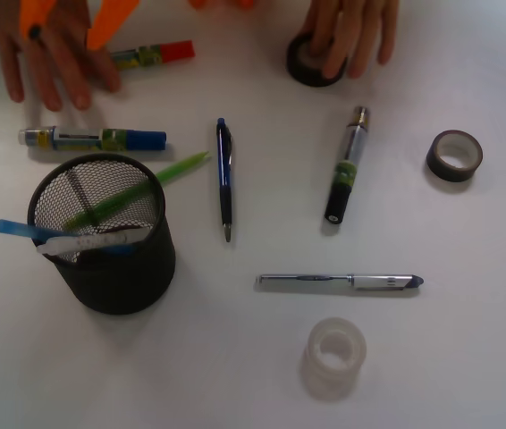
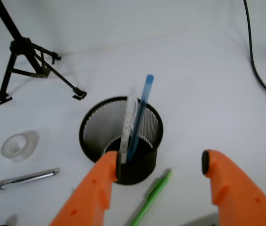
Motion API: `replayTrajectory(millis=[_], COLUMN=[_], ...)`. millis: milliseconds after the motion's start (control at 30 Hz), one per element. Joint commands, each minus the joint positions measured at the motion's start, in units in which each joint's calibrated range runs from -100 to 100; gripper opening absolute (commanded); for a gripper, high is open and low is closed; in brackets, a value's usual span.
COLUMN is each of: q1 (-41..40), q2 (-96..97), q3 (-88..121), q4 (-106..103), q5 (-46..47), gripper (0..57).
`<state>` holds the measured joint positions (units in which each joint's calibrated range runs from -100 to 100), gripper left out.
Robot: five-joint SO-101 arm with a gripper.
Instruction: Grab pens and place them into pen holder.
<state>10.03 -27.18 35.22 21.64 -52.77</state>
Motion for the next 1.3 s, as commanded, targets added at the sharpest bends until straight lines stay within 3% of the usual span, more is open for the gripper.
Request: replayTrajectory(millis=[0, 233, 800, 1267], q1=[-0.1, -0.9, -16.2, -17.5], q2=[-5.3, -7.7, 12.2, 28.8], q3=[2.7, 3.3, 3.3, -5.9], q4=[5.1, 15.1, 24.3, 25.4], q5=[-2.5, -1.6, -2.0, 0.3], gripper=[20.1, 20.1, 20.1, 20.1])
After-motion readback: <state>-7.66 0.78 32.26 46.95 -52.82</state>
